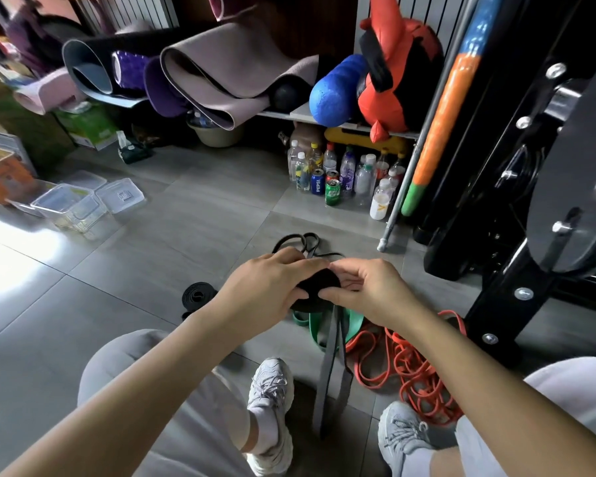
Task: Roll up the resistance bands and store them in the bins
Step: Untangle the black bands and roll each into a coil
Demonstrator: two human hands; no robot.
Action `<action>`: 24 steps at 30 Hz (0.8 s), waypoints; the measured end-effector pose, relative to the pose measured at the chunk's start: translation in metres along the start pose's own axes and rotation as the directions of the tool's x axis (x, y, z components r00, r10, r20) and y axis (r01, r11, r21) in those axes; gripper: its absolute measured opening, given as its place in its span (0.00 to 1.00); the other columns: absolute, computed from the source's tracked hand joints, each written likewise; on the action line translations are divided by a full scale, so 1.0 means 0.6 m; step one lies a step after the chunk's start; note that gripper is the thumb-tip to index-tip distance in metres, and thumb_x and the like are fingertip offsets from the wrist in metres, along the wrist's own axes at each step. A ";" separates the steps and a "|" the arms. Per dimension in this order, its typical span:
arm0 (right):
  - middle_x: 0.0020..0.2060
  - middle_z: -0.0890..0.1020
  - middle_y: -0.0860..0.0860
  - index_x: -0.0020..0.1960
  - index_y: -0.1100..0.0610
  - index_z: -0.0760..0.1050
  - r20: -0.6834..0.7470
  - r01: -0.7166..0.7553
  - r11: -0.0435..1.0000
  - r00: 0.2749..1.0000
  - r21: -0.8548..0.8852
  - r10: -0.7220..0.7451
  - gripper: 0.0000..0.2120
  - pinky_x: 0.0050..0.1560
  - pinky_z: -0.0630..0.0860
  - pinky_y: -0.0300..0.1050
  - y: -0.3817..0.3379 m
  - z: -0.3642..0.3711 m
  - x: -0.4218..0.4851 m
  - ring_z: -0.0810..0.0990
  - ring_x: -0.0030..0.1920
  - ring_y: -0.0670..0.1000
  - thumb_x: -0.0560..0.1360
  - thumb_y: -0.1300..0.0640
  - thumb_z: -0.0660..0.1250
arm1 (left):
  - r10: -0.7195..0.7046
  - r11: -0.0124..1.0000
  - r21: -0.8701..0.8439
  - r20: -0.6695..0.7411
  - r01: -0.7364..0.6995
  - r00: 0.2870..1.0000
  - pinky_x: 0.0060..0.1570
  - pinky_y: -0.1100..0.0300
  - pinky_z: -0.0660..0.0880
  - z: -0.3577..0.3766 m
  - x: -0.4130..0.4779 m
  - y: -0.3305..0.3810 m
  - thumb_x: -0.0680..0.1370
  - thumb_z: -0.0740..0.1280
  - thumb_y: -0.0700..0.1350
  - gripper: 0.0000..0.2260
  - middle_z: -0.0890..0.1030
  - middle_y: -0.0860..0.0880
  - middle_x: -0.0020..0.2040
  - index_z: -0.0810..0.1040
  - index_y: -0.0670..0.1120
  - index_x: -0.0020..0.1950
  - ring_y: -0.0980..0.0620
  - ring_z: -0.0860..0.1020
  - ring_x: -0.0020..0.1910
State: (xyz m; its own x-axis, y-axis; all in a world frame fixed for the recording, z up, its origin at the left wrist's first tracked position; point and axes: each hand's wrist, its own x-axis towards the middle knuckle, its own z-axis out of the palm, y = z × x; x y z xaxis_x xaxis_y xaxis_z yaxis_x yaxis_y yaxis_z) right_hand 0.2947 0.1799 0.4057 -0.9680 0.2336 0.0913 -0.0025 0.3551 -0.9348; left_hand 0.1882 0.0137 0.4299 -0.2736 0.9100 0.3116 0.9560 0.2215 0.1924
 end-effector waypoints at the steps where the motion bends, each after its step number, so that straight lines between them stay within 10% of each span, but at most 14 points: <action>1: 0.40 0.85 0.41 0.48 0.41 0.78 -0.001 -0.014 0.998 1.000 0.056 0.014 0.19 0.51 0.79 0.41 0.004 -0.001 -0.001 0.84 0.45 0.44 0.68 0.64 0.75 | -0.005 1.000 -0.019 -0.030 0.005 1.000 0.38 0.58 0.76 -0.002 -0.001 0.001 0.72 0.64 0.47 0.21 0.79 0.50 0.52 0.70 0.56 0.65 0.46 0.80 0.42; 12: 0.40 0.85 0.41 0.50 0.50 0.79 0.021 -0.079 0.964 0.997 0.254 0.076 0.21 0.48 0.77 0.35 0.021 -0.001 -0.015 0.83 0.47 0.42 0.66 0.72 0.73 | -0.260 0.930 -0.319 -0.219 0.182 0.941 0.46 0.62 0.75 0.012 -0.022 0.015 0.73 0.66 0.45 0.20 0.75 0.58 0.54 0.72 0.59 0.64 0.57 0.76 0.48; 16: 0.42 0.85 0.43 0.50 0.48 0.79 -0.031 -0.062 0.971 0.997 0.231 0.071 0.21 0.51 0.77 0.37 0.026 0.000 -0.016 0.83 0.47 0.43 0.65 0.69 0.74 | -0.501 0.710 -0.644 -0.181 0.283 0.846 0.54 0.63 0.73 0.009 -0.021 0.020 0.71 0.69 0.43 0.21 0.77 0.60 0.51 0.73 0.63 0.59 0.58 0.77 0.52; 24: 0.37 0.85 0.45 0.48 0.58 0.77 -0.075 -0.039 0.893 0.994 0.447 0.081 0.17 0.45 0.78 0.35 0.015 0.006 -0.005 0.83 0.41 0.43 0.66 0.76 0.68 | -0.718 0.199 -0.949 0.028 0.243 0.695 0.36 0.57 0.80 0.020 -0.012 0.052 0.75 0.67 0.33 0.18 0.78 0.47 0.52 0.72 0.55 0.54 0.53 0.82 0.43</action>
State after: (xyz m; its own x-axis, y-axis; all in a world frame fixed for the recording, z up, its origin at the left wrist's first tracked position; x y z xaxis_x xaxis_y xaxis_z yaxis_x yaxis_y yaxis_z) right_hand 0.2965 0.1793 0.3960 -0.9435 0.3289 0.0405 -0.0764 -0.0969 -0.9924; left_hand 0.2210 0.0183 0.4222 -0.8738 0.4833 0.0527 0.0230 -0.0672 0.9975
